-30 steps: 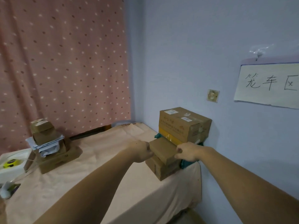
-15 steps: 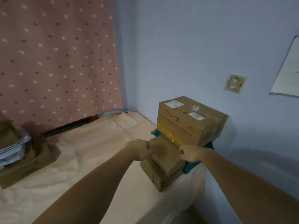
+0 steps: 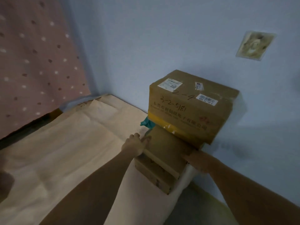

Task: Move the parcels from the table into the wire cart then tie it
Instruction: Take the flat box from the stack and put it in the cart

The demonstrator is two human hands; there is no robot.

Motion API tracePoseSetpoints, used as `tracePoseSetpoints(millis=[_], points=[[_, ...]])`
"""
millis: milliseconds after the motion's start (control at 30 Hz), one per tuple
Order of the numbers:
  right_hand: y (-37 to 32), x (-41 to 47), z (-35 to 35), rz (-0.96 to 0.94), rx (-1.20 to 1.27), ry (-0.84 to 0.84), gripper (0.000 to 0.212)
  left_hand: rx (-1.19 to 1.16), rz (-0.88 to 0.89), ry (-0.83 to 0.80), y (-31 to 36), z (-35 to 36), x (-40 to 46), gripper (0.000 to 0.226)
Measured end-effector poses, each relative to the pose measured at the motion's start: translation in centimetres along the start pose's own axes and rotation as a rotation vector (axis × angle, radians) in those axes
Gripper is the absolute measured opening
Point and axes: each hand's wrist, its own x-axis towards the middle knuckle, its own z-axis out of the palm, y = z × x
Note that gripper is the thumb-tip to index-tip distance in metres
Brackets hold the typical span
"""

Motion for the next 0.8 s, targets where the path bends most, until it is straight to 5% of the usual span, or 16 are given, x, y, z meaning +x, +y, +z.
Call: tracePoseSetpoints(millis=[100,200,567,800], points=[[0.6,1.6,1.5,0.169,0.238,-0.012,0.085,-0.222,-0.047,-0.079,-0.2,1.7,2.9,0.068],[0.8,3.0,3.2,0.241,0.349,-0.033,0.095,-0.309,-0.032,-0.113,-0.5,3.3,4.5,0.057],[1.5,2.2,5.0,0.214,0.732,-0.017,0.093,-0.366,-0.062,-0.113,-1.4,1.8,2.0,0.043],[2.7,-3.9,2.5,0.089,0.96,-0.051,0.067,-0.656,-0.221,-0.396,-1.7,-3.3,-5.4,0.055]])
